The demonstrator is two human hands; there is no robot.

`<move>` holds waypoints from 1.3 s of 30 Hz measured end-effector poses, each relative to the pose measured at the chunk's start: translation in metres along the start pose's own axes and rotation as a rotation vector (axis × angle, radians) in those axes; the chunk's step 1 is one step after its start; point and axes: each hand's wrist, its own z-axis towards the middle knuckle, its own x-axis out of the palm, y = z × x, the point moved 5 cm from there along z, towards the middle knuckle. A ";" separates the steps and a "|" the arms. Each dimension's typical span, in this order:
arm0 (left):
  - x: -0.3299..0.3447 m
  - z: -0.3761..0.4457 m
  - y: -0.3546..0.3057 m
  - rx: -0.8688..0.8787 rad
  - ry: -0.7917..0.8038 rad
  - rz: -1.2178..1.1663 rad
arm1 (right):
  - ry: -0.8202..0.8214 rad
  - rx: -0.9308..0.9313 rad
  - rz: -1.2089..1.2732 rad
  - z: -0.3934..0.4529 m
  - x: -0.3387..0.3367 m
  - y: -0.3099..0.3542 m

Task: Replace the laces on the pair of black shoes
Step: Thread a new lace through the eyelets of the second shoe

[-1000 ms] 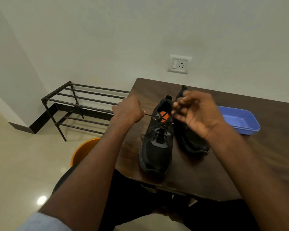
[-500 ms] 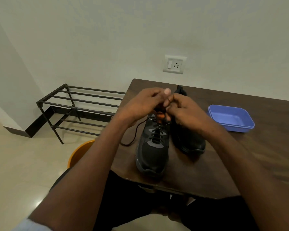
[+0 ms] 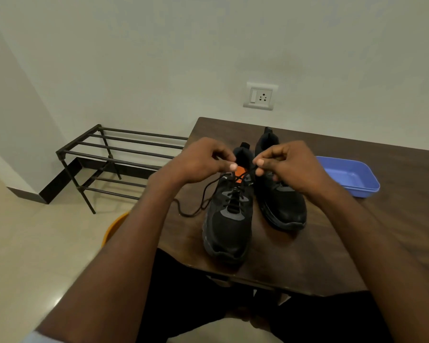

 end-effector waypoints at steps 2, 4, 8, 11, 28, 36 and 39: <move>0.011 0.000 -0.016 0.071 0.042 -0.118 | 0.066 -0.032 0.029 -0.002 0.007 0.009; 0.019 0.000 -0.021 0.064 0.071 -0.273 | 0.068 -0.050 0.060 -0.002 0.010 0.014; 0.018 0.003 -0.019 0.039 0.011 -0.237 | -0.068 -0.035 0.087 0.000 0.012 0.010; 0.016 0.007 -0.005 -0.009 -0.024 -0.135 | -0.178 -0.047 -0.025 0.003 0.014 0.004; 0.029 0.019 0.002 -0.052 -0.249 0.056 | 0.167 0.020 -0.423 0.016 0.044 -0.026; 0.036 0.026 0.003 -0.012 -0.168 0.274 | 0.016 0.028 -0.291 0.023 0.039 -0.037; 0.038 0.026 0.003 0.004 -0.137 0.295 | 0.003 0.033 -0.270 0.024 0.041 -0.039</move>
